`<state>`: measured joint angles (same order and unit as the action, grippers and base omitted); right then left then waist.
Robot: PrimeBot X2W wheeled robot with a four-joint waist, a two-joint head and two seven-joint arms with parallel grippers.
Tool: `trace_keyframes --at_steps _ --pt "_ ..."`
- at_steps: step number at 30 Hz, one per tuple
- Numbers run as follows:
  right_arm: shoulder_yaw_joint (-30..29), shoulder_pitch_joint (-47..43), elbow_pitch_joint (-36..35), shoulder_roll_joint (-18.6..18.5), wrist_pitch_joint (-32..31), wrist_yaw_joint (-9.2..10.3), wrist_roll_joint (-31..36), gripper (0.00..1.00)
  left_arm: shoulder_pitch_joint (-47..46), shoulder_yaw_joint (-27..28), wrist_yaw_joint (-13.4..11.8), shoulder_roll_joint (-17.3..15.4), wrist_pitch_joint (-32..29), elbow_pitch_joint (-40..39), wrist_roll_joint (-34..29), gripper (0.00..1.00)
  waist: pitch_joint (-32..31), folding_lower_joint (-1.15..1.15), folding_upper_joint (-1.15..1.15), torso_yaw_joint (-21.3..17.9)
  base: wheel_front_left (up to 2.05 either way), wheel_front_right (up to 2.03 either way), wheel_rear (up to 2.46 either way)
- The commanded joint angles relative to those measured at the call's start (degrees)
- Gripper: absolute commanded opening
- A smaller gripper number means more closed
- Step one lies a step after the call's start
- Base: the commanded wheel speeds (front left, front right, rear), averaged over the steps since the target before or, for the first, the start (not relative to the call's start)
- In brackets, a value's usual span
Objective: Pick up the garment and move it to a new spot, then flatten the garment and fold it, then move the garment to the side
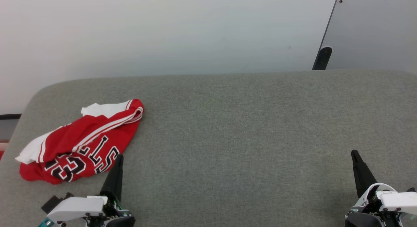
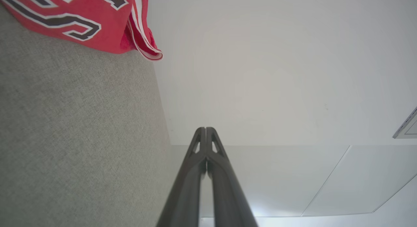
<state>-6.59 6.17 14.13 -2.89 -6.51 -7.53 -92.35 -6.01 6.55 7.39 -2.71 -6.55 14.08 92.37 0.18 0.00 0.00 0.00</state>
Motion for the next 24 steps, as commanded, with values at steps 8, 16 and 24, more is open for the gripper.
trace_keyframes --at_steps 8,16,24 --pt "0.2 0.2 0.0 0.1 0.0 0.08 -0.1 0.0 -0.5 0.1 0.3 -0.1 -0.1 0.0 0.1 0.0 0.0 0.0 0.0 0.0 0.0 0.0 0.0" --pt "0.2 0.2 0.0 0.1 0.0 0.08 -0.1 0.0 -0.5 0.1 0.3 -0.1 -0.1 0.0 0.1 0.0 0.0 0.0 0.0 0.0 0.0 0.0 0.0" --pt "0.2 0.2 0.0 0.1 0.0 0.08 -0.1 0.0 -0.5 0.1 0.3 -0.1 -0.1 0.0 0.1 0.0 0.0 0.0 0.0 0.0 0.0 0.0 0.0"
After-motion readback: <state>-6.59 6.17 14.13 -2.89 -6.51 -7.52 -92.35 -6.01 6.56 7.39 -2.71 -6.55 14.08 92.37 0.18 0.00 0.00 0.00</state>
